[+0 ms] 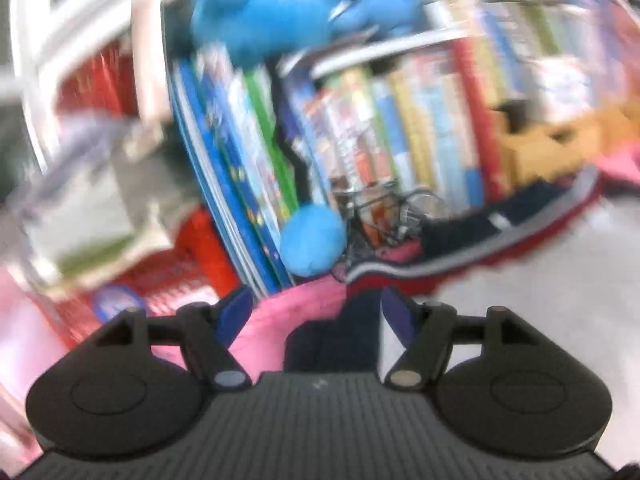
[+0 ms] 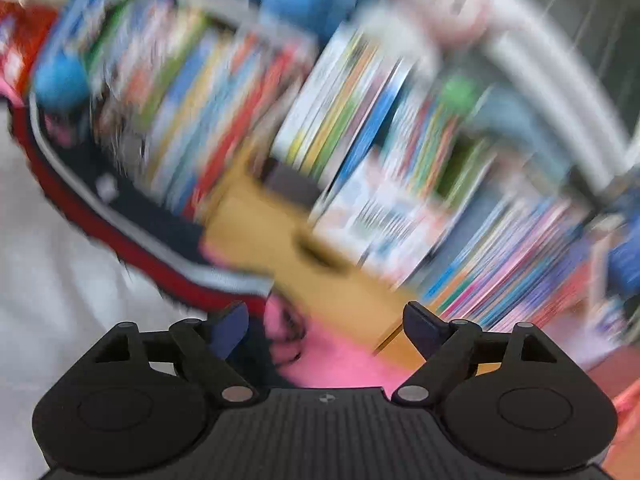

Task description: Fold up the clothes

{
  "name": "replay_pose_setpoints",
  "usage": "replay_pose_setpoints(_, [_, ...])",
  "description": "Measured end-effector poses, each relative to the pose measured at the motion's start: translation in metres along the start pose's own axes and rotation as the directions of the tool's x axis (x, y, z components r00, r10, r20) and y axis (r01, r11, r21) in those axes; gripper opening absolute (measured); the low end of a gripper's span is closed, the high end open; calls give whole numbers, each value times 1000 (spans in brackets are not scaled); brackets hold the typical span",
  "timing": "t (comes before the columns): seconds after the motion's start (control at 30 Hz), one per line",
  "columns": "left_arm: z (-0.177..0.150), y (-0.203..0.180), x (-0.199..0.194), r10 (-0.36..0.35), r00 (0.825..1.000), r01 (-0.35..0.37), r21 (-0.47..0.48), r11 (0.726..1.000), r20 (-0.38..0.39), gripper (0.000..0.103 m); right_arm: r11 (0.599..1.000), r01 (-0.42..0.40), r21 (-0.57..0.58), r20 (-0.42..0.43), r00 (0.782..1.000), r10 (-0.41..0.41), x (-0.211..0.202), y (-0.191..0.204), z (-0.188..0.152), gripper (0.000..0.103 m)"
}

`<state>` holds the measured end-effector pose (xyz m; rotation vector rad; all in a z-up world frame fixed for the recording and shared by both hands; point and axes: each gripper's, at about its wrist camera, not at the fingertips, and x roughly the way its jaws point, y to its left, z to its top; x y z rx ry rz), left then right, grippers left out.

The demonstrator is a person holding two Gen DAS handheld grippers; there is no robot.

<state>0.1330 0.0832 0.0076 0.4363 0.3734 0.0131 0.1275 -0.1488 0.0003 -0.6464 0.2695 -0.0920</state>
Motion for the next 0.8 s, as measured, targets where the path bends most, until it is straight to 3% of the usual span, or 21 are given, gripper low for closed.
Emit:
replay_pose_setpoints(0.07, [-8, -13, -33, -7, 1000, 6, 58, 998, 18, 72, 999, 17, -44, 56, 998, -15, -23, 8, 5, 93])
replay_pose_setpoints(0.17, [-23, -26, -55, -49, 999, 50, 53, 997, -24, 72, 984, -129, -126, 136, 980, 146, -75, 52, 14, 95])
replay_pose_setpoints(0.27, [-43, -40, -47, -5, 993, 17, 100, 995, -118, 72, 940, -295, -172, 138, 937, 320, -102, 100, 24, 95])
replay_pose_setpoints(0.3, [-51, -44, -42, 29, 989, -10, 131, 991, -147, 72, 930, -309, -202, 134, 931, 338, -105, 116, 24, 94])
replay_pose_setpoints(0.37, [-64, -44, -34, 101, 981, -71, 176, 982, -164, 72, 912, -288, -293, 126, 934, 336, -108, 146, 21, 93])
replay_pose_setpoints(0.4, [-71, -42, -33, 138, 980, -110, 186, 976, -143, 72, 906, -276, -320, 119, 937, 328, -108, 152, 17, 88])
replay_pose_setpoints(0.57, [-73, -36, -32, 144, 981, -117, 194, 974, -130, 71, 919, -208, -336, 62, 968, 242, -100, 113, -13, 84])
replay_pose_setpoints(0.63, [-73, -37, -32, 143, 982, -115, 208, 971, -123, 68, 918, -182, -352, -25, 982, 185, -91, 88, -35, 78])
replay_pose_setpoints(0.67, [-73, -35, -32, 137, 983, -110, 202, 973, -124, 68, 925, -167, -341, -64, 986, 155, -87, 72, -50, 70])
replay_pose_setpoints(0.8, [-74, -33, -31, 115, 985, -91, 176, 980, -131, 68, 981, -43, -191, -215, 977, 1, -75, -1, -109, 66])
